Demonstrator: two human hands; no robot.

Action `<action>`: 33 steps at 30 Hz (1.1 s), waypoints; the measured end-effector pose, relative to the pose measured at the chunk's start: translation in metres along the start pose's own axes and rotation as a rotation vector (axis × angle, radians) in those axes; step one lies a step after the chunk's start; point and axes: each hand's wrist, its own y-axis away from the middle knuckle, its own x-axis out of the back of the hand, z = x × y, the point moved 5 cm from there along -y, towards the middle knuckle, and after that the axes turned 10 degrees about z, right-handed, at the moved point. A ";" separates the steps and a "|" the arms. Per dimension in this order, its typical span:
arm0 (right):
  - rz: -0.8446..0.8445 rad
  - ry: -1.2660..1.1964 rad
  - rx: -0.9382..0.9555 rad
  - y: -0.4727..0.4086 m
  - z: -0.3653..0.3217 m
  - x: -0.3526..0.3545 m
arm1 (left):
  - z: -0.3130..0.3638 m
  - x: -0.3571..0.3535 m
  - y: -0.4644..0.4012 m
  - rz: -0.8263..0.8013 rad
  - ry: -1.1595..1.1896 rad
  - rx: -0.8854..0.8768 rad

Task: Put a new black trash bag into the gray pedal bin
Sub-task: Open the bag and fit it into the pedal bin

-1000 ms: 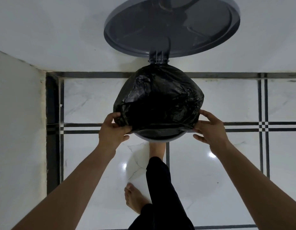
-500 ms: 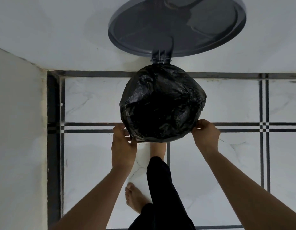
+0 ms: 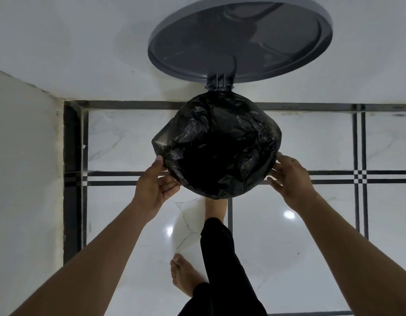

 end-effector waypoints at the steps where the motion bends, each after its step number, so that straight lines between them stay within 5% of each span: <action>1: -0.009 0.037 0.031 -0.002 -0.003 0.002 | 0.001 -0.002 -0.001 0.018 -0.037 -0.046; 9: 0.043 0.051 0.137 -0.003 -0.024 0.000 | 0.011 -0.009 0.000 0.171 -0.087 -0.285; 15: 0.026 -0.012 -0.064 -0.004 -0.026 -0.005 | 0.012 -0.004 -0.007 0.257 -0.187 -0.427; 25: 0.003 -0.040 -0.150 -0.006 -0.023 -0.009 | 0.006 -0.011 -0.013 0.147 0.055 -0.060; 33: -0.022 -0.133 -0.419 -0.001 -0.020 -0.010 | 0.003 -0.021 -0.014 0.139 0.149 0.050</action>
